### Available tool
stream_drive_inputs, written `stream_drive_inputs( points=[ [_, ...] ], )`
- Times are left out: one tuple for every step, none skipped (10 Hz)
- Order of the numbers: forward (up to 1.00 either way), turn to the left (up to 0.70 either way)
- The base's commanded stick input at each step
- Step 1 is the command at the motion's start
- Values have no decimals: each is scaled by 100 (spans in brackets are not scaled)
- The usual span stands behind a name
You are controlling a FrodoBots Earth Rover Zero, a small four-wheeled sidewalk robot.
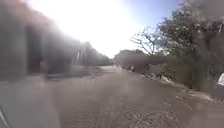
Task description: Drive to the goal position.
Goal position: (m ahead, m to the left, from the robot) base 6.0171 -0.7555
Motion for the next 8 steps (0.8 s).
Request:
stream_drive_inputs(
  points=[
    [100,0],
    [100,0],
    [100,0],
    [100,0],
    [100,0],
    [100,0],
    [100,0],
    [100,0]
  ],
)
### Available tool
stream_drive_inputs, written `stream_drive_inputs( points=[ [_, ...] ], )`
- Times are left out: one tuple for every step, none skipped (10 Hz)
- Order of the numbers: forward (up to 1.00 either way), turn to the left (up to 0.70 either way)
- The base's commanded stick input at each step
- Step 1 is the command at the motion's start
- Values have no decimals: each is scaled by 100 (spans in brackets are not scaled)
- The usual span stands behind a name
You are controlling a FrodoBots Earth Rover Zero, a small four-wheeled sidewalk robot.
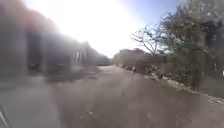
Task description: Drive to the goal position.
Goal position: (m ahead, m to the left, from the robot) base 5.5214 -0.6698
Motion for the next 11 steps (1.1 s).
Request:
stream_drive_inputs(
  points=[
    [100,0],
    [100,0],
    [100,0],
    [100,0],
    [100,0],
    [100,0],
    [100,0],
    [100,0],
    [100,0],
    [100,0],
    [100,0]
  ],
)
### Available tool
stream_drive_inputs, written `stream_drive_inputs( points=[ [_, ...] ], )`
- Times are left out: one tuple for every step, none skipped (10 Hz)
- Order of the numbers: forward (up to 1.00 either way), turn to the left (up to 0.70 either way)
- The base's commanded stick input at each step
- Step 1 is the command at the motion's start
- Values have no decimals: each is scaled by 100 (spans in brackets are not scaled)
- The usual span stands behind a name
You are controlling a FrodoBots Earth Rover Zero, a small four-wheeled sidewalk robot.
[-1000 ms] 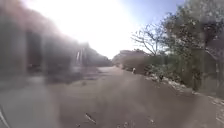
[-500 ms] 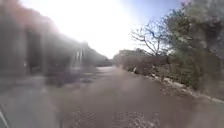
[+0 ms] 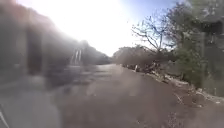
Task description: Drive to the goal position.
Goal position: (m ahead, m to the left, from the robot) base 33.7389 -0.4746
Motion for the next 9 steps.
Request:
stream_drive_inputs(
  points=[
    [100,0],
    [100,0],
    [100,0],
    [100,0],
    [100,0],
    [100,0],
    [100,0],
    [100,0],
    [100,0]
  ],
)
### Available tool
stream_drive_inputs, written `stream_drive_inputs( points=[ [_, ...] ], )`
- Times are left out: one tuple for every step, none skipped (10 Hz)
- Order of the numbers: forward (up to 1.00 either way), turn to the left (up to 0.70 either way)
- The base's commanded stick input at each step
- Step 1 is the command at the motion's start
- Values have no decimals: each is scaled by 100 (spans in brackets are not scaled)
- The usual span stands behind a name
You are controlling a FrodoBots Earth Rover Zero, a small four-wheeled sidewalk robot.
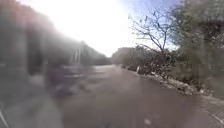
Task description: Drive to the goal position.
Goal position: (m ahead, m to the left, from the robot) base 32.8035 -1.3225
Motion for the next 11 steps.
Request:
stream_drive_inputs(
  points=[
    [100,0],
    [100,0],
    [100,0],
    [100,0],
    [100,0],
    [100,27],
    [100,27],
    [100,26],
    [100,15],
    [100,4],
    [100,0]
  ],
)
